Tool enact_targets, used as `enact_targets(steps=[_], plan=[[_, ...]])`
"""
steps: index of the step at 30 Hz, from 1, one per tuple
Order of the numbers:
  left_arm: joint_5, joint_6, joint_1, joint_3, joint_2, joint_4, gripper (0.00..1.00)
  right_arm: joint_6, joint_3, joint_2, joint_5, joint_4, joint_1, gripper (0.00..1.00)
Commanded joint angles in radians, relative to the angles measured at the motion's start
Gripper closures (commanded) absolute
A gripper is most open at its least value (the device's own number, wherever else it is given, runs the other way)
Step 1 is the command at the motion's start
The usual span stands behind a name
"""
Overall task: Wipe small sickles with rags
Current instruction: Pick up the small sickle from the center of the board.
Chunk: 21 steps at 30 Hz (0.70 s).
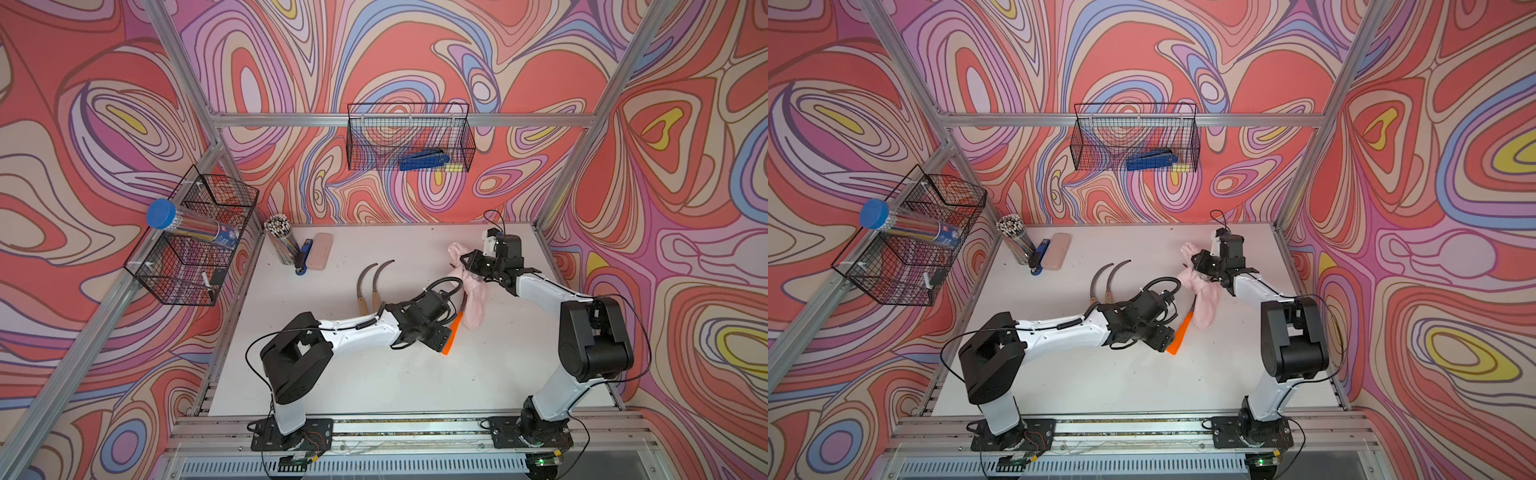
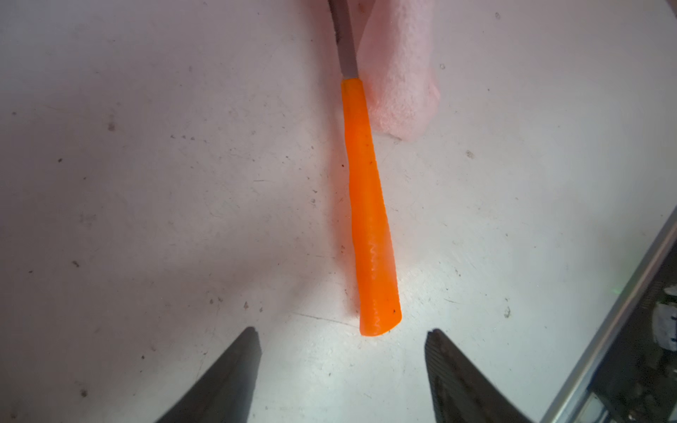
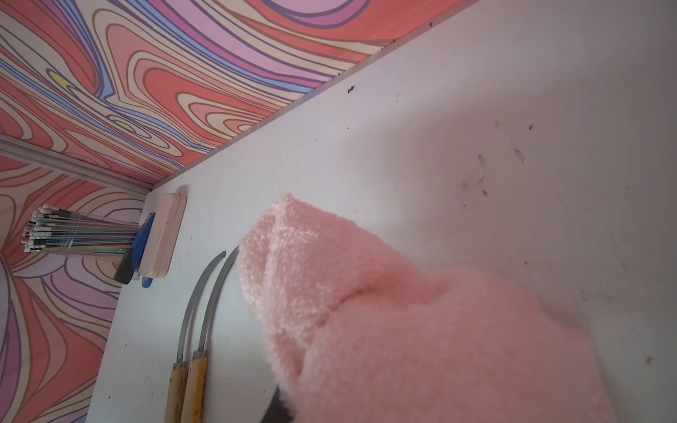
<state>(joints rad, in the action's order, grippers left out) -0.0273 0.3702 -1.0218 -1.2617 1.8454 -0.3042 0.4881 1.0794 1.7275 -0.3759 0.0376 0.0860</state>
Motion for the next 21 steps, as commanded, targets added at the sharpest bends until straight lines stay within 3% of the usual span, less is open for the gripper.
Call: enact_targets(steps=[1,9,13,18,21], plan=[[0.108,-0.018,-0.027,-0.064,0.077,-0.116,0.18,0.003,-0.007,0.015,-0.014,0.036,0.004,1.0],[0.241,-0.012,-0.107,-0.181,0.206,-0.195,0.16,0.007,-0.007,0.03,-0.014,0.04,0.003,1.0],[0.315,-0.011,-0.138,-0.258,0.276,-0.26,0.22,0.008,-0.009,0.033,-0.017,0.042,0.003,1.0],[0.331,-0.019,-0.159,-0.325,0.345,-0.295,0.28,0.007,-0.004,0.035,-0.017,0.037,0.003,1.0],[0.345,-0.017,-0.164,-0.341,0.366,-0.306,0.38,0.006,-0.003,0.034,-0.018,0.035,0.004,1.0]])
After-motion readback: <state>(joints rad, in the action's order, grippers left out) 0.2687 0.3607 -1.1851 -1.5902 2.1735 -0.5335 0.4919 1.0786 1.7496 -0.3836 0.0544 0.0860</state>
